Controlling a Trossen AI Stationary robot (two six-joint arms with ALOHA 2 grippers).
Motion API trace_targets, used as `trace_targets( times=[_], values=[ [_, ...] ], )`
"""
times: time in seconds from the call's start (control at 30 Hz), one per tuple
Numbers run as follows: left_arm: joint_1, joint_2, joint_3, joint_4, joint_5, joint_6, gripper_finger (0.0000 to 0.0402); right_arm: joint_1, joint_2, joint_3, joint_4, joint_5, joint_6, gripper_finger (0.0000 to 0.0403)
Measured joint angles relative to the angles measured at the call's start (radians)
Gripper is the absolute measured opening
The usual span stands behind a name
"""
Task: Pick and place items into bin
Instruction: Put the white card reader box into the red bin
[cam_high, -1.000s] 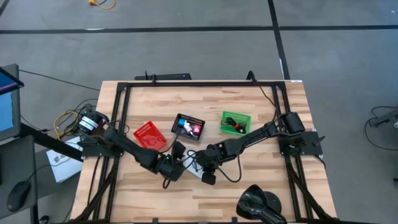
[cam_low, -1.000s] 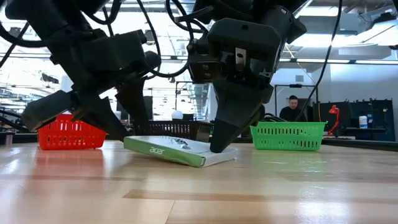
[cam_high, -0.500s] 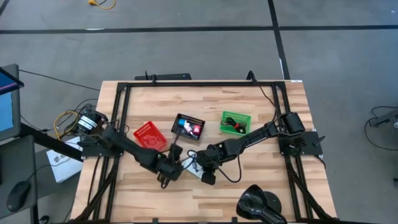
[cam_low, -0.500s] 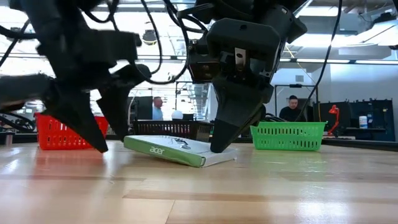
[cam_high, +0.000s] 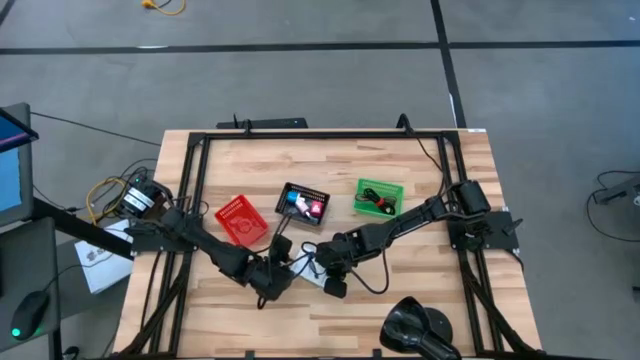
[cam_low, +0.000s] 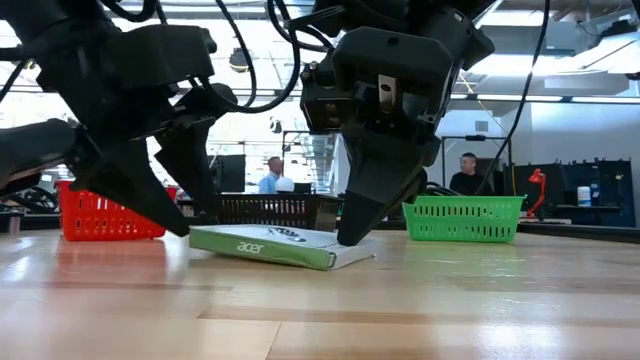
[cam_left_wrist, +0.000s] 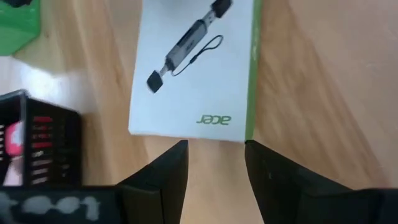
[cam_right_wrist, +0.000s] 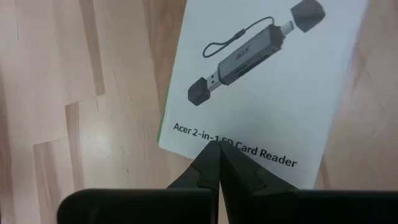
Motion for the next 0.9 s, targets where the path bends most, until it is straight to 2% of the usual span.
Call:
trace_targets(
  times=[0.27, 0.47, 0.67, 0.9],
  values=[
    [-0.084, 0.0, -0.001, 0.025, -0.113, -0.005, 0.0151, 0.0, 0.0, 0.001, -0.001, -0.004, 0.007, 0.0],
    [-0.103, 0.0, 0.0, 0.023, -0.146, -0.071, 0.0151, 0.0, 0.0, 0.001, -0.002, -0.003, 0.034, 0.0],
    [-0.106, 0.0, 0.0, 0.053, -0.079, -0.112, 0.0151, 0.0, 0.0, 0.001, -0.002, 0.001, 0.043, 0.0],
    [-0.106, 0.0, 0.0, 0.109, -0.067, -0.07, 0.0151, 0.0, 0.0, 0.002, -0.001, 0.002, 0.043, 0.0]
  ],
)
